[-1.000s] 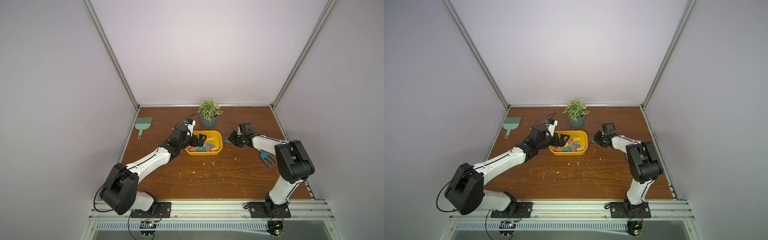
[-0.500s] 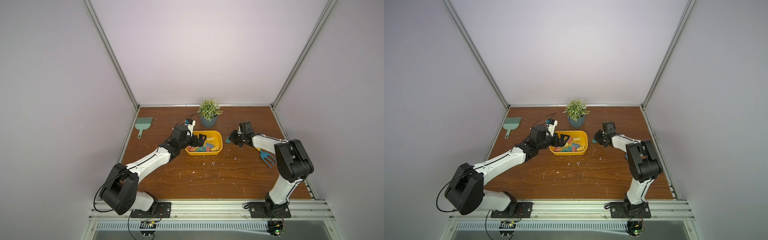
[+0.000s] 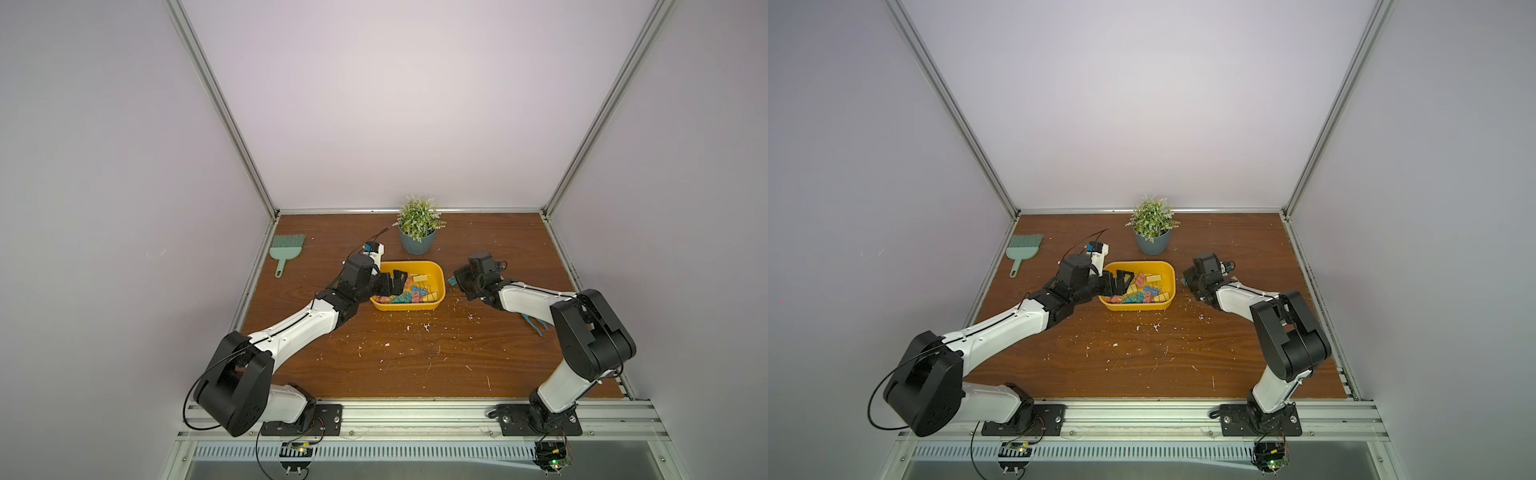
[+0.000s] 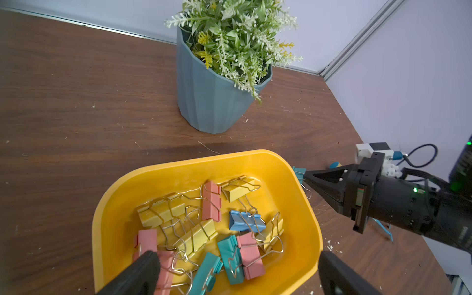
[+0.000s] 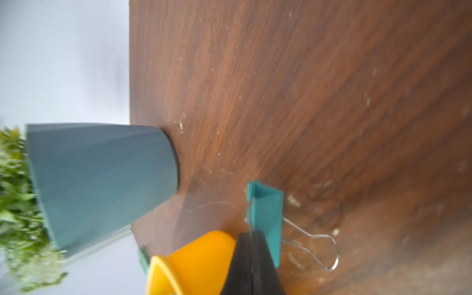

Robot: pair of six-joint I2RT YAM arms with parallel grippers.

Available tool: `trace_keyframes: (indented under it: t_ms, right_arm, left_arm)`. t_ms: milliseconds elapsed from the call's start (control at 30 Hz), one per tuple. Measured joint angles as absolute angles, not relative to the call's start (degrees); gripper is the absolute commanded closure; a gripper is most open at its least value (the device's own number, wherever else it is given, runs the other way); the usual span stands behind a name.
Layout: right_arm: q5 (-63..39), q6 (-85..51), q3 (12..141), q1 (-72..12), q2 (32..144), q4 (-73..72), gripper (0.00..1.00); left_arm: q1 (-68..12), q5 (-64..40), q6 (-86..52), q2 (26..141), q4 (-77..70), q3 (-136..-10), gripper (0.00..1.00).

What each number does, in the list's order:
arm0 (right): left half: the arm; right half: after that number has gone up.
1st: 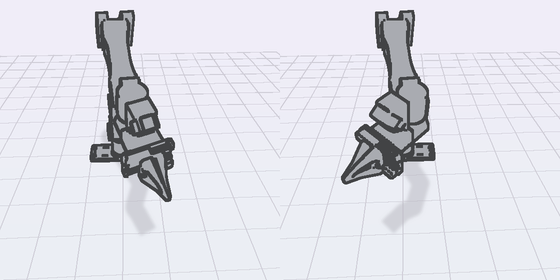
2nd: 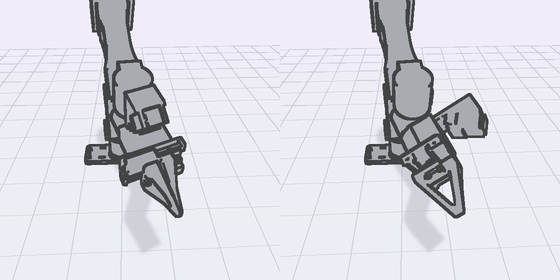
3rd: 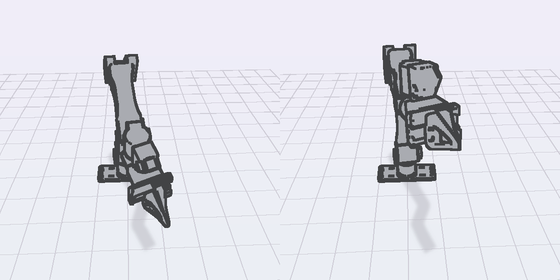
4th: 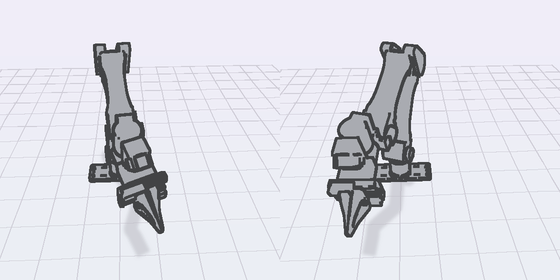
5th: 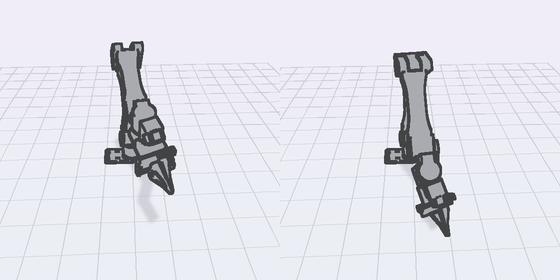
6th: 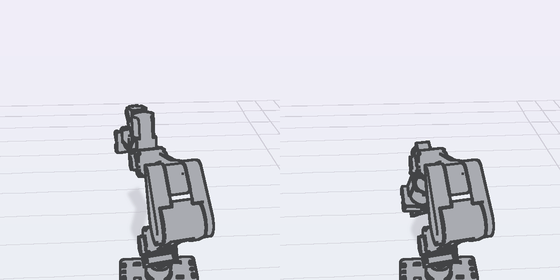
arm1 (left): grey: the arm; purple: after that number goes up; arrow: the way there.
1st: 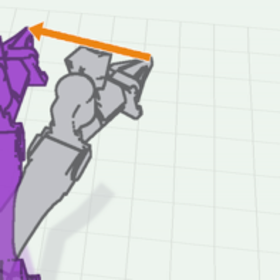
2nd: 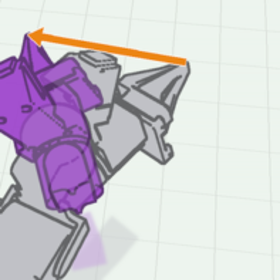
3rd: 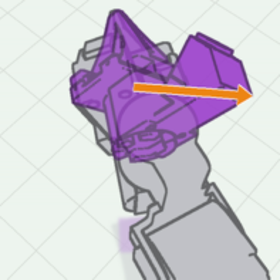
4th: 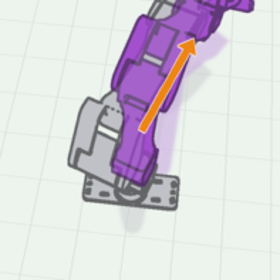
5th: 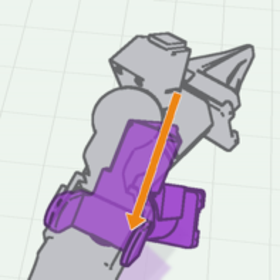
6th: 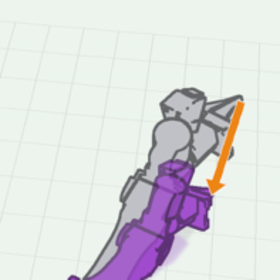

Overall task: Take out the binder clips from the storage box
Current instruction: Place the binder clip at the center of the board.

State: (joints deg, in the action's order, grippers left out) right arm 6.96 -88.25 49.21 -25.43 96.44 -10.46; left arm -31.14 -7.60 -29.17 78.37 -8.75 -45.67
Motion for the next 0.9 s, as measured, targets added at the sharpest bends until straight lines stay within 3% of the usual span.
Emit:
trace_keyframes:
  t_ms: [300,900]
  right_arm:
    - [17.8,-105.0,54.2,-29.4,98.5,-6.4,1.00]
    - [25.2,-111.0,61.1,-30.7,104.9,1.6,0.99]
  left_arm:
    - [-31.1,-6.1,-29.6,76.3,-8.8,-45.3,0.00]
    - [-31.1,-4.4,-29.6,72.5,-8.7,-42.9,0.00]
